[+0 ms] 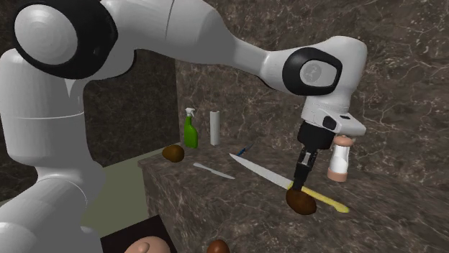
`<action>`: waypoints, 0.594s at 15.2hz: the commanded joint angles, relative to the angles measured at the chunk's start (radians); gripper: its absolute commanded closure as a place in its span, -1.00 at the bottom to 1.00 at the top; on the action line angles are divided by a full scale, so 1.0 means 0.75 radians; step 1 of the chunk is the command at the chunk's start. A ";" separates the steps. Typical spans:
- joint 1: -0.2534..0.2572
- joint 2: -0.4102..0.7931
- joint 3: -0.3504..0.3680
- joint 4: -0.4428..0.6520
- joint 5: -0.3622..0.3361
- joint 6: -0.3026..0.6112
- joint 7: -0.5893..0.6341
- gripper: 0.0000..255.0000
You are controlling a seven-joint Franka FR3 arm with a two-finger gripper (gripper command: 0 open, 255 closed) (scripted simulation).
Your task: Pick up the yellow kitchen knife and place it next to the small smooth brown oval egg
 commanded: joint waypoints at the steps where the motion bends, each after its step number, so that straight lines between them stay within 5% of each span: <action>1: -0.034 0.004 -0.028 0.008 -0.007 -0.008 -0.061 1.00; 9: -0.044 0.030 -0.036 -0.084 -0.008 0.110 -0.086 1.00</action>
